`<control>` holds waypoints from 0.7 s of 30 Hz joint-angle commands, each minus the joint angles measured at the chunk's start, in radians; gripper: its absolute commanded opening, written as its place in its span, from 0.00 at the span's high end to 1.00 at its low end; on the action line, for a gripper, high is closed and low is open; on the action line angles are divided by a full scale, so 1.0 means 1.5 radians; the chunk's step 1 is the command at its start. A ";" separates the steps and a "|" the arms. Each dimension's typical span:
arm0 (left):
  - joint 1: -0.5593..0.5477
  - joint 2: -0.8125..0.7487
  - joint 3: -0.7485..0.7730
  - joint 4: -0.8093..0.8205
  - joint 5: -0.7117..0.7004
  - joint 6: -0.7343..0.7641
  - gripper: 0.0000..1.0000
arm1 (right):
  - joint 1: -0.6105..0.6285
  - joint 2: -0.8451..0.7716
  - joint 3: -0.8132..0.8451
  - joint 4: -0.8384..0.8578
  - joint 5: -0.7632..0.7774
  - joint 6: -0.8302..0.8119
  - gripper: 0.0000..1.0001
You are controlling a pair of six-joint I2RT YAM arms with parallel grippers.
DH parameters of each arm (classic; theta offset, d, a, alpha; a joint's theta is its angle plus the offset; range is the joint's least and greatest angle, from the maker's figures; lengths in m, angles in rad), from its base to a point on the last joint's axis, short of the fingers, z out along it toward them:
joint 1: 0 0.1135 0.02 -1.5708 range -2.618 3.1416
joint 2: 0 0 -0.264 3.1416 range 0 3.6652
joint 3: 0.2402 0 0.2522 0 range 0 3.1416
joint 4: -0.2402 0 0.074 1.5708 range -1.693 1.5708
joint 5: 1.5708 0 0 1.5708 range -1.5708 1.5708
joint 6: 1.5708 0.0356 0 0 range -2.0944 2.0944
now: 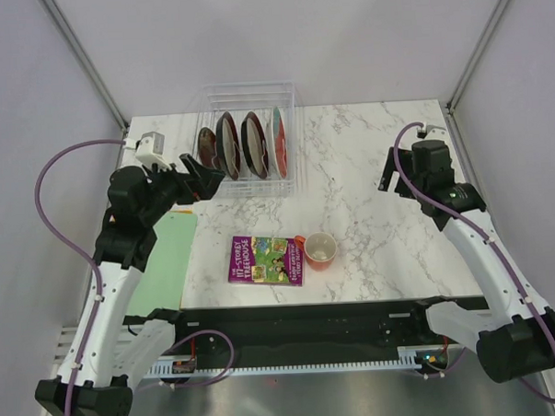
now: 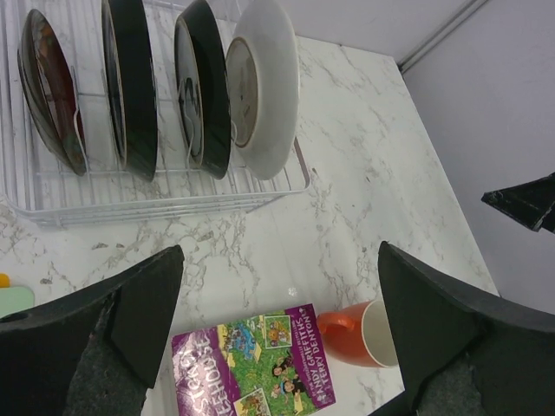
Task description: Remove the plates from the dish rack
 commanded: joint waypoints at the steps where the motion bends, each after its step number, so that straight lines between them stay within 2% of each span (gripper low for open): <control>1: -0.001 0.036 0.069 0.042 0.011 0.016 0.00 | 0.000 0.004 0.021 0.026 0.026 -0.005 0.02; 4: -0.001 0.086 0.103 0.110 0.103 0.003 0.00 | -0.001 0.025 0.023 0.023 0.026 -0.010 0.02; 5: -0.001 0.125 0.116 0.149 0.174 -0.011 0.00 | -0.001 0.034 0.026 0.020 0.025 -0.012 0.02; 6: -0.001 0.153 0.129 0.171 0.206 -0.020 0.00 | -0.001 0.051 0.033 0.013 0.024 -0.015 0.02; 8: -0.004 0.207 0.187 0.187 0.257 -0.040 0.00 | -0.003 0.064 0.042 0.006 0.031 -0.015 0.02; 10: -0.015 0.292 0.248 0.181 0.257 -0.033 0.00 | -0.003 0.074 0.051 0.007 0.036 -0.023 0.02; 12: -0.045 0.369 0.286 0.153 0.205 -0.003 0.00 | -0.003 0.082 0.063 0.007 0.039 -0.029 0.02; 13: -0.060 0.398 0.335 0.130 0.176 0.019 0.00 | -0.004 0.084 0.067 0.008 0.039 -0.034 0.02; 14: -0.091 0.424 0.361 0.108 0.107 0.056 0.02 | -0.004 0.085 0.070 0.006 0.038 -0.038 0.02; 15: -0.101 0.476 0.383 0.084 0.083 0.068 0.05 | -0.003 0.087 0.076 0.005 0.036 -0.040 0.02; 19: -0.141 0.572 0.459 0.061 -0.010 0.094 0.11 | -0.003 0.087 0.085 0.006 0.041 -0.046 0.02; 21: -0.179 0.601 0.482 0.049 -0.095 0.111 0.11 | -0.004 0.089 0.087 0.007 0.039 -0.050 0.02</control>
